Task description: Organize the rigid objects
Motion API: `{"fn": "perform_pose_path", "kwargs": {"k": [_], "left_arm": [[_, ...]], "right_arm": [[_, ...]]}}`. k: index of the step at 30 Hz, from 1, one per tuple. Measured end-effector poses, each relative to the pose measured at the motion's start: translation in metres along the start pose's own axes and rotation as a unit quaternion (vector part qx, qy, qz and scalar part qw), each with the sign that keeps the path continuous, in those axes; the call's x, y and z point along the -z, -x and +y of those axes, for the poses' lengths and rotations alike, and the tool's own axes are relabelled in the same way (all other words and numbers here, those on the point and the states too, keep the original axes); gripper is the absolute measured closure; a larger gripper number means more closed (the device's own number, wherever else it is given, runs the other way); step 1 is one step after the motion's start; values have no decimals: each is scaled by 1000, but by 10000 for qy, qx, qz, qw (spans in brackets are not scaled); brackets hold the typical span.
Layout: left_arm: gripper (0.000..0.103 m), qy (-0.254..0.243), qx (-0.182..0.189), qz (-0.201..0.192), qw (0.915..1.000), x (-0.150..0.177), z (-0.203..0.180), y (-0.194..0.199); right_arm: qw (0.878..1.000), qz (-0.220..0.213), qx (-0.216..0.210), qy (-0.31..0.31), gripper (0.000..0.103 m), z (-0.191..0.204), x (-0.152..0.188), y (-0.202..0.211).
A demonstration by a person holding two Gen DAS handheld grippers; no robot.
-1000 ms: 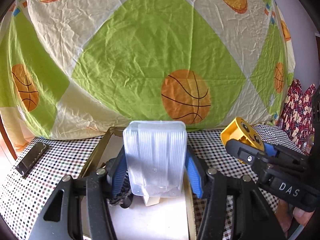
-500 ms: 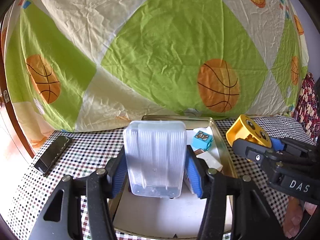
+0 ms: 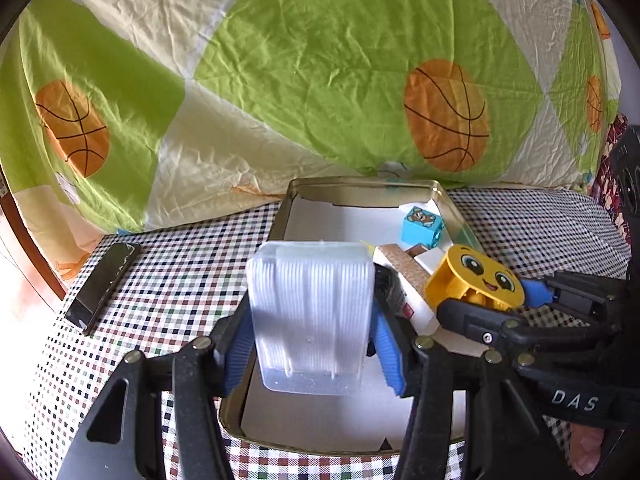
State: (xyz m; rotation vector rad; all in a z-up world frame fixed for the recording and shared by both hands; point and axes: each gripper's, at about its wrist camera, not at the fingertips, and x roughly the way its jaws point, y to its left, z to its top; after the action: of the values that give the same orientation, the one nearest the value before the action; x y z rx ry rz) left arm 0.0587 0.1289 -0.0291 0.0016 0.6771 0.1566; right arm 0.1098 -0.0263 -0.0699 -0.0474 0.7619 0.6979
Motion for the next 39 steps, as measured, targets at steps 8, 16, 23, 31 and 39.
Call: {"fn": "perform_pose_path", "kwargs": {"k": [8,16,23,31,39], "left_arm": [[49,-2,-48,264,9996,7,3,-13],[27,59,-190,46,9998,4,6,-3],[1,81,-456,-296,9985,-1,5,17],[1,299,-455,-327,9980,-1,13,33],[1,598,-599,-322,9959,0,27,42]], "right_arm": [[9992,369,-129,114,49,2,7,-12],[9997,-45,-25,248,35,1,7,6],[9963,-748,273,324,24,-1,0,39],[9908,-1155,423,562,22,13,-4,64],[9891,-1253,420,651,21,18,0,73]]}}
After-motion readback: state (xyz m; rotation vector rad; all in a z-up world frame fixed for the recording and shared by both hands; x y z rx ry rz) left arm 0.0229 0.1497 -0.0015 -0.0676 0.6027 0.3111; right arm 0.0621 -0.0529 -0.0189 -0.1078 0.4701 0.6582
